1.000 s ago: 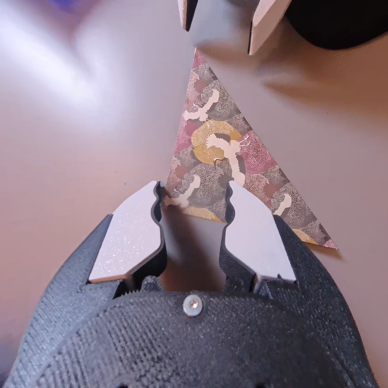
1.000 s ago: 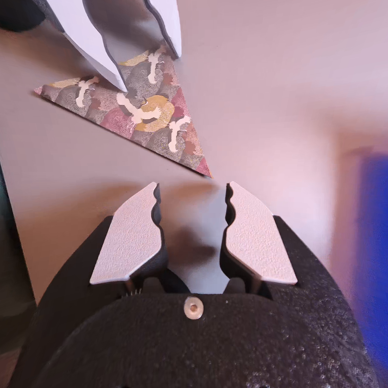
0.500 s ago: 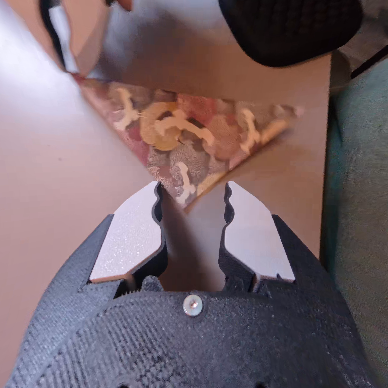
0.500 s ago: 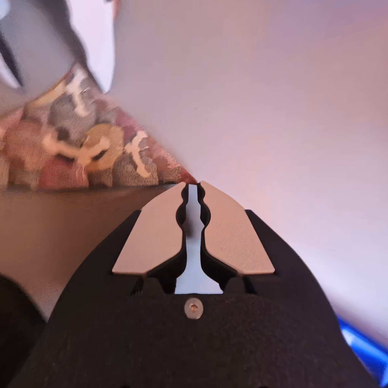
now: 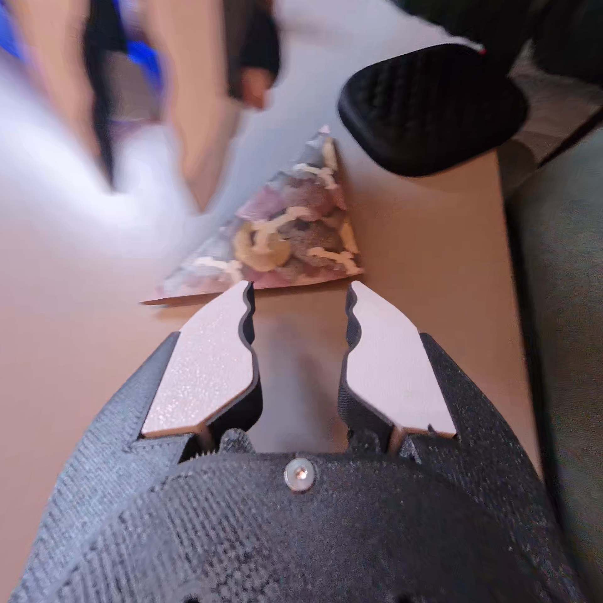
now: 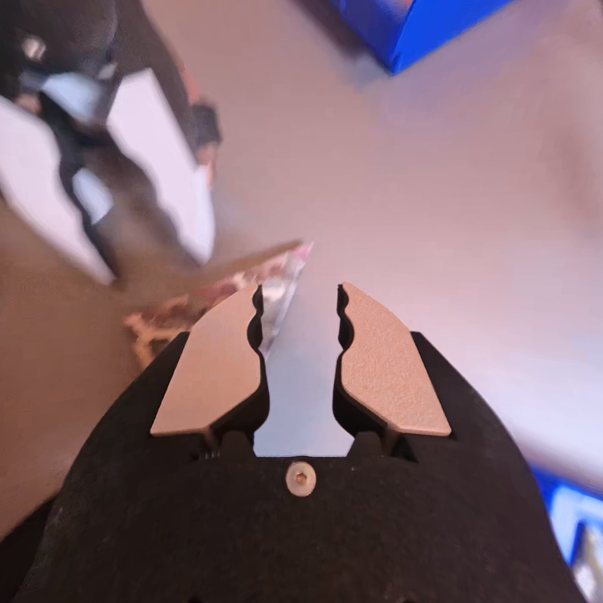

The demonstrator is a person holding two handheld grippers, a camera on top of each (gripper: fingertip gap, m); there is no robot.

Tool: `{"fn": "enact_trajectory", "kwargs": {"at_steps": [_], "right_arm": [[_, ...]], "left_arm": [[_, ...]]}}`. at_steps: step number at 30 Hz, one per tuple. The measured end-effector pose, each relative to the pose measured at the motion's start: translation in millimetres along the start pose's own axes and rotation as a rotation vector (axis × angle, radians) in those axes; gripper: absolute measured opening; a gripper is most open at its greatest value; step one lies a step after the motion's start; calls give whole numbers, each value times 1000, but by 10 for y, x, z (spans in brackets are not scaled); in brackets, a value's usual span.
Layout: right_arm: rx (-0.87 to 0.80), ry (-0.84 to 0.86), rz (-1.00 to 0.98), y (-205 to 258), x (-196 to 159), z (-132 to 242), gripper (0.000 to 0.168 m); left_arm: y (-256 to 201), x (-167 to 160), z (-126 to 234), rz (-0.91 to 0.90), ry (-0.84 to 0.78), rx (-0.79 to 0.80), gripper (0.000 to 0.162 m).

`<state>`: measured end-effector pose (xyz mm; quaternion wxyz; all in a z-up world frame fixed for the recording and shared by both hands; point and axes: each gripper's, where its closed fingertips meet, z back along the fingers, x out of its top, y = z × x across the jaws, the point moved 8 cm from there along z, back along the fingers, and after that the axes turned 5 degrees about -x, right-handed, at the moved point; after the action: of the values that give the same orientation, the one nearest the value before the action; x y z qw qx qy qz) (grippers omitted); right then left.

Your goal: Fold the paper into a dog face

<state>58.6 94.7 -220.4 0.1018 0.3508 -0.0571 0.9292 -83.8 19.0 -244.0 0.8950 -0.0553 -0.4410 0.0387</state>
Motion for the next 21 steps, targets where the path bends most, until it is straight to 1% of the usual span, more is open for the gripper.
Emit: {"fn": "enact_trajectory", "kwargs": {"at_steps": [2, 4, 7, 10, 13, 14, 16, 17, 19, 21], "right_arm": [[6, 78, -36, 184, -295, 162, 50], [-17, 159, -43, 376, -587, 308, 54], [-55, 205, -85, 601, -897, 465, 53], [-105, 229, -75, 691, -1079, 506, 48], [-90, 199, -48, 697, -1102, 492, 37], [-86, 192, -24, 686, -1090, 484, 34], [-69, 182, 46, 652, -1057, 461, 24], [-53, 181, 75, 626, -1041, 439, 23], [-10, 149, 120, 559, -971, 393, 21], [12, 118, 176, 472, -869, 341, 18]], "left_arm": [[121, 5, 37, -47, 21, 71, 54], [225, 23, 33, -88, 48, 108, 54], [352, 83, -32, -132, 83, 129, 54], [458, 173, -135, -163, 99, 112, 55], [553, 261, -225, -140, 100, 63, 56], [571, 288, -246, -127, 90, 40, 56], [587, 331, -275, -95, 68, -9, 54], [586, 340, -292, -82, 70, -37, 53], [574, 334, -334, -83, 97, -83, 46], [575, 314, -384, -106, 134, -91, 40]]}}
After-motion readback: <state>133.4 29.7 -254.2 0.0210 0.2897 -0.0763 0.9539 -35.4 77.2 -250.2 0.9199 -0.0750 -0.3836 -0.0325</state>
